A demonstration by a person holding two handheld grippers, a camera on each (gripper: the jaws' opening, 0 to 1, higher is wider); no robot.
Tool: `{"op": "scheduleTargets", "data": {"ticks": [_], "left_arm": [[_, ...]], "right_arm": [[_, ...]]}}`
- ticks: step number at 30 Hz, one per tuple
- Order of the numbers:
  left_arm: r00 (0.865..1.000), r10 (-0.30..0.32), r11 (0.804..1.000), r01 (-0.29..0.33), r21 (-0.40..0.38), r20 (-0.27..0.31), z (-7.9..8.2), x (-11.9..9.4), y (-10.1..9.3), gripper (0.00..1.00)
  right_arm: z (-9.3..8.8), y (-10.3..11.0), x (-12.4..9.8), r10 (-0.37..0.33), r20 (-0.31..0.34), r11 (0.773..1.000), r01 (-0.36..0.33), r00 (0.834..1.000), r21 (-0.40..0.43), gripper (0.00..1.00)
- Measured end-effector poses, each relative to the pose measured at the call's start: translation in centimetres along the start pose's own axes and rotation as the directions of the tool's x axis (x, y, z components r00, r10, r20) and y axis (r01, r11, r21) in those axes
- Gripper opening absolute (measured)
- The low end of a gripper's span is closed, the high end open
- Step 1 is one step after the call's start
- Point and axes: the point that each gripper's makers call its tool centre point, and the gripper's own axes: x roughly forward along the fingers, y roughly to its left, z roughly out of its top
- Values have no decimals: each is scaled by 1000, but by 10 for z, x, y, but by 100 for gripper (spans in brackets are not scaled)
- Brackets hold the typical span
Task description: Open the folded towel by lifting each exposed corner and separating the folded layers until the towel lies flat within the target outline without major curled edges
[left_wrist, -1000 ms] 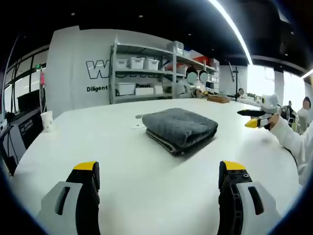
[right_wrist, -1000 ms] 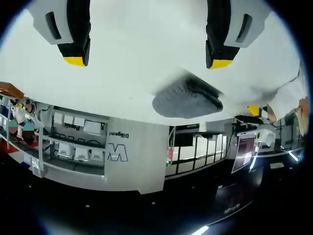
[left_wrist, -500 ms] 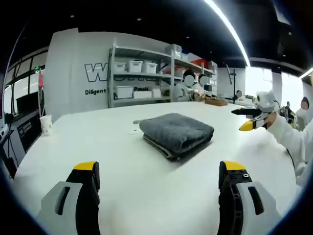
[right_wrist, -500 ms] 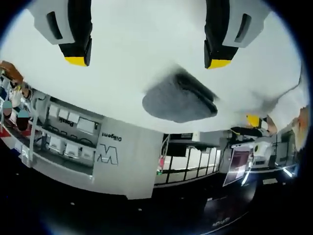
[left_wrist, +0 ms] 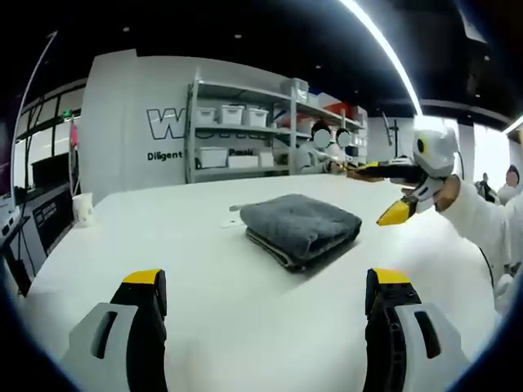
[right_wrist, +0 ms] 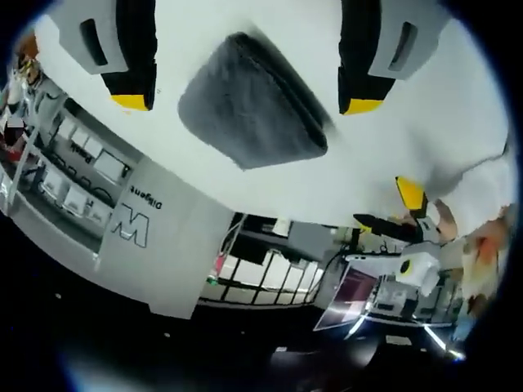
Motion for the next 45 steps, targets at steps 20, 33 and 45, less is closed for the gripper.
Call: {"op": "scheduleTargets", "data": {"ticks": [20,33,45], "left_arm": [[1000,1,1000,-1,-14,-6,-4,-3,7,100],[1000,9,1000,-9,-20,-11,-8,-5,-5,100],[1000,11,1000,-11,-23,-18,-9,-3,-5,100]], "right_arm": [[3,59,80,81,-66,970,-94,994,-226,62],[4,67,87,98,-40,941,-106,994,-321,32],[5,71,85,135,-15,938,-133,991,-320,6]]}}
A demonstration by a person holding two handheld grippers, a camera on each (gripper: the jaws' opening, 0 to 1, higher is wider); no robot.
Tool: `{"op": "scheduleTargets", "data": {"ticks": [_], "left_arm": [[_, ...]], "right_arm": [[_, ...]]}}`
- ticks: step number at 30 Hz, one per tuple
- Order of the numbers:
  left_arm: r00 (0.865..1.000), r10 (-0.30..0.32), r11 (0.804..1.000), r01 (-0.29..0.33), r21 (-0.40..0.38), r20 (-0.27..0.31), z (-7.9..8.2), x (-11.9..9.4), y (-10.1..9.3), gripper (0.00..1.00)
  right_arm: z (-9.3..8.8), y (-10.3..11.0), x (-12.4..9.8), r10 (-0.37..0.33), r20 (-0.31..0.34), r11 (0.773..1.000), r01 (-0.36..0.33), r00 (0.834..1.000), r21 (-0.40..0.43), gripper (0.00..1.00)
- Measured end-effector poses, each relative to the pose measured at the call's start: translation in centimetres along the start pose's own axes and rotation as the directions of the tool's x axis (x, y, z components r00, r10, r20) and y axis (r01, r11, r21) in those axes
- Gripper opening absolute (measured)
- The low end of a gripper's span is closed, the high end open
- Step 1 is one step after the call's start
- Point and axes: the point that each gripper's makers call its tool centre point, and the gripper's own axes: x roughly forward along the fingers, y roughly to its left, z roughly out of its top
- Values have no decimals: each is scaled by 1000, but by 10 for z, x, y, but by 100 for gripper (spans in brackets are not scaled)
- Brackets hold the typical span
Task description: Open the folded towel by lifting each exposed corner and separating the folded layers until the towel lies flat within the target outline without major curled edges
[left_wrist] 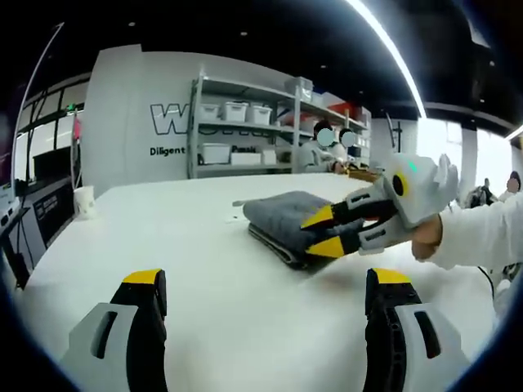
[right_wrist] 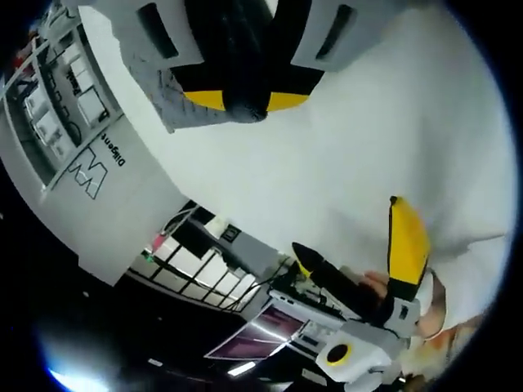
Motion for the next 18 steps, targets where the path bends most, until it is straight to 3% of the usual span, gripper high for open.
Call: {"op": "scheduleTargets", "data": {"ticks": [5,12,18], "left_arm": [[1000,1,1000,-1,-2,-1,-1,0,0,100],[1000,3,1000,-3,-10,-3,1,3,17,100],[1000,5,1000,-5,-13,-2,2,3,21,100]], "right_arm": [[3,-7,-8,-12,30,1000,12,999,5,3],[3,-16,-16,-28,45,999,27,999,23,1],[5,-32,-24,-63,67,996,58,996,71,0]]}}
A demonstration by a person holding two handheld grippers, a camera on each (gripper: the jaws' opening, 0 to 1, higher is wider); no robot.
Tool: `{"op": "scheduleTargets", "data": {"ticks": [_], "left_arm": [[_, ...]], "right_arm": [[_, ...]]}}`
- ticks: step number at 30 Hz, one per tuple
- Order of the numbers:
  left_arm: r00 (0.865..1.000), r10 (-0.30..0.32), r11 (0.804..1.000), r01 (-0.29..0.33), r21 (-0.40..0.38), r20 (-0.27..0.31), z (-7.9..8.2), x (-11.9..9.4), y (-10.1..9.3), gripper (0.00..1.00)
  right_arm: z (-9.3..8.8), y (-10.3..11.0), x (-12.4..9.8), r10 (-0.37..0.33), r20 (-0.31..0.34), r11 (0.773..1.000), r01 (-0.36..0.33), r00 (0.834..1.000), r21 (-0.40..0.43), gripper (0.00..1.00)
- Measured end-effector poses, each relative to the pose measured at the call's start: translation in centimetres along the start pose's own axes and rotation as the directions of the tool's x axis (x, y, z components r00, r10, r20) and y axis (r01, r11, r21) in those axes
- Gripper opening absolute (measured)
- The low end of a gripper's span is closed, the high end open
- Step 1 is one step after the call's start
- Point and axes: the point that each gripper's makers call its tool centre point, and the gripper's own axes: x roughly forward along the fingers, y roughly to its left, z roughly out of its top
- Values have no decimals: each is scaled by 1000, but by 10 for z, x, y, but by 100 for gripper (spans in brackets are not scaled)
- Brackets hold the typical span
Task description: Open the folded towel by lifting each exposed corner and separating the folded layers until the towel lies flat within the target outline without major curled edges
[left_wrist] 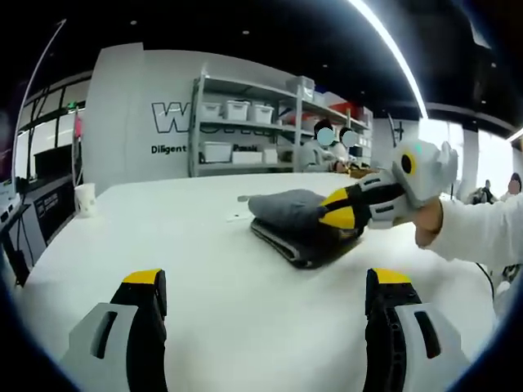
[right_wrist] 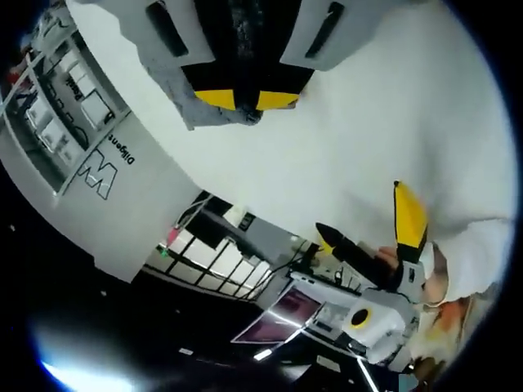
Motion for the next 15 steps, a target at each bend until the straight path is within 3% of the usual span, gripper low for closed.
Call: {"op": "scheduleTargets", "data": {"ticks": [6,15], "left_arm": [[1000,1,1000,-1,-5,4,3,1,12,100],[1000,1,1000,-1,-3,3,2,0,8,100]], "right_arm": [[1,-21,-12,-57,18,998,57,998,19,0],[-9,-56,-36,-148,25,986,145,989,82,0]]}}
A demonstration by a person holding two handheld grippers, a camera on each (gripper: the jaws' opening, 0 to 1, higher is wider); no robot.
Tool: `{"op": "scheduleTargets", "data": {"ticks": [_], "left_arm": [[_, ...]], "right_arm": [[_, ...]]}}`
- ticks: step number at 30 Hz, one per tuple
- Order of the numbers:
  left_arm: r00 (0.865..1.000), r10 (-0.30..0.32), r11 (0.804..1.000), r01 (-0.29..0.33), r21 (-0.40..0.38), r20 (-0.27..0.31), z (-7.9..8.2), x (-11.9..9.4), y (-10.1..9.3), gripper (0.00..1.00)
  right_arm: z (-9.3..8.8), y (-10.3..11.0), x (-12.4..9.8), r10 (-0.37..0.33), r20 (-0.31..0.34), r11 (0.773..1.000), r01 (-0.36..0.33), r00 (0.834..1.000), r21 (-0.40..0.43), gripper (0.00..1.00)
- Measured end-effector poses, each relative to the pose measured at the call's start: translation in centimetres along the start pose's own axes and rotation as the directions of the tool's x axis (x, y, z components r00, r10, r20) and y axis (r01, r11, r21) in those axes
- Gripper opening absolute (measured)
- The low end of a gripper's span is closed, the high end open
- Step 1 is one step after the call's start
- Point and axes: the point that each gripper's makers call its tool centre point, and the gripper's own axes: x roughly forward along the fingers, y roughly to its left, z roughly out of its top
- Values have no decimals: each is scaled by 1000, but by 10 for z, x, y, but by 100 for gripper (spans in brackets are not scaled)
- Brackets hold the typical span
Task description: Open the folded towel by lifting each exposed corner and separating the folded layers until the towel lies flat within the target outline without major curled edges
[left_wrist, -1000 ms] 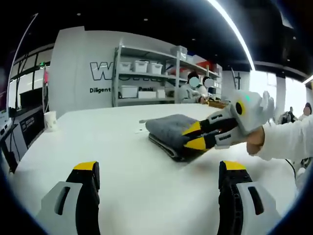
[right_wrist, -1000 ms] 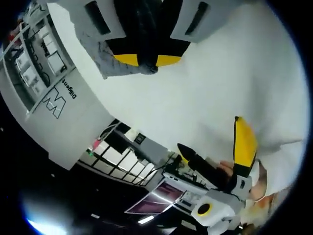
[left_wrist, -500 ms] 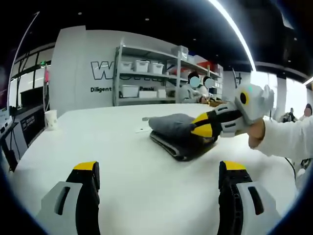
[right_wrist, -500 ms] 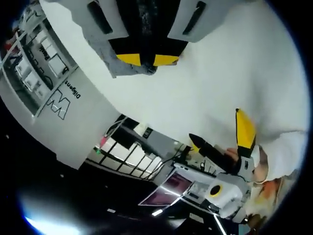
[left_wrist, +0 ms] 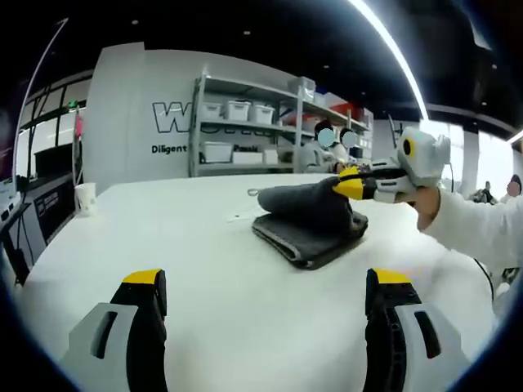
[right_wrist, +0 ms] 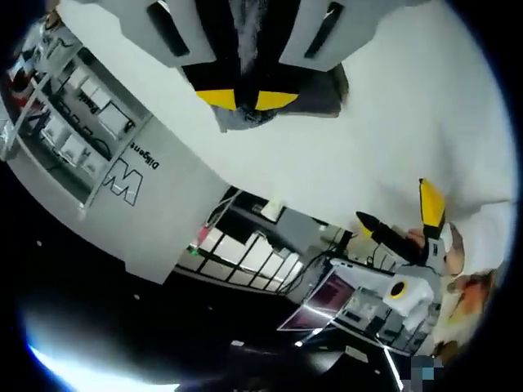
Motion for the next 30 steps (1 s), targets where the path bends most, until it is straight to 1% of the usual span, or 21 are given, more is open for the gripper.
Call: {"op": "scheduleTargets", "data": {"ticks": [3,6,15,22,26,30], "left_arm": [[1000,1,1000,-1,0,-3,-1,0,2,100],[1000,2,1000,-2,-1,-4,-2,-1,-4,100],[1000,-1,1000,1,2,-11,-4,-1,-8,100],[1000,-4,1000,4,9,-10,-4,-2,-12,100],[1000,-6,1000,6,9,-8,-3,-2,-12,100],[1000,-7,1000,7,8,-7,-3,-2,-13,100]], "right_arm": [[-2,-11,-5,-27,3,1000,27,1000,14,0],[-6,-22,-12,-57,3,998,57,998,33,0],[-25,-56,-33,-149,-9,983,149,989,102,0],[-49,-86,-53,-237,-36,957,240,971,166,0],[-64,-100,-67,-284,-57,936,290,957,199,0],[-79,-114,-80,-331,-83,917,341,940,205,0]]}}
